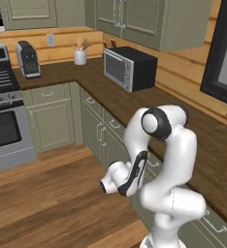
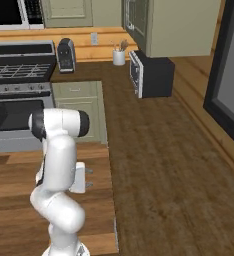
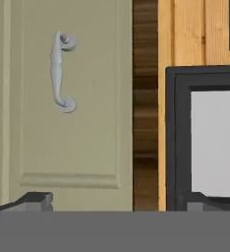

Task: Take a straw from the drawer in front and place it inside the glass cup on the dining counter.

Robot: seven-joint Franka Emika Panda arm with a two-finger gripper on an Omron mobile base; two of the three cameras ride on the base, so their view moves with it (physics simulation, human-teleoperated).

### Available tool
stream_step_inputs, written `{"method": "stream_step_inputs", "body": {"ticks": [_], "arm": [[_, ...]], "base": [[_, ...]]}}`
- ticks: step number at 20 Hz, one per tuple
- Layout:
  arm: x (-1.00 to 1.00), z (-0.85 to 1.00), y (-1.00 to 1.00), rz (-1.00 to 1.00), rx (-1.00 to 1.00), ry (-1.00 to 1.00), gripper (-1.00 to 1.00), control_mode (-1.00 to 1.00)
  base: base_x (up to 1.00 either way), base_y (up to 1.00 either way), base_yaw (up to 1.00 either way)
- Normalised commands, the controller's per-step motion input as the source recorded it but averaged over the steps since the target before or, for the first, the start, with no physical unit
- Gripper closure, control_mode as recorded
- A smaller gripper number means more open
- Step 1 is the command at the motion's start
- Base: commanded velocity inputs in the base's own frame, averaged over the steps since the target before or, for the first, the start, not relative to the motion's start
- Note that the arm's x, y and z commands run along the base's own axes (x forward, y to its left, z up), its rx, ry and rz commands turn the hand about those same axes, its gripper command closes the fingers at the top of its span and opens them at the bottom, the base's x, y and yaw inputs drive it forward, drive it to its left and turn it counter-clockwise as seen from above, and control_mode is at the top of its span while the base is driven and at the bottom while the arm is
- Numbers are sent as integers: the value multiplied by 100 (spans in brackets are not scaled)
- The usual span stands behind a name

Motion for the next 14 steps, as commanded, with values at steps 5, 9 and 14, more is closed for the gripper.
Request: {"method": "stream_step_inputs", "body": {"ticks": [5, 9, 14], "arm": [[15, -7, -22, -6, 0, -12, -100, -100], [16, 0, -17, -6, 0, -10, -100, -100], [28, 14, -20, 0, 6, -1, -100, -100]], "base": [[0, 0, 0], [0, 0, 0], [0, 0, 0]]}}
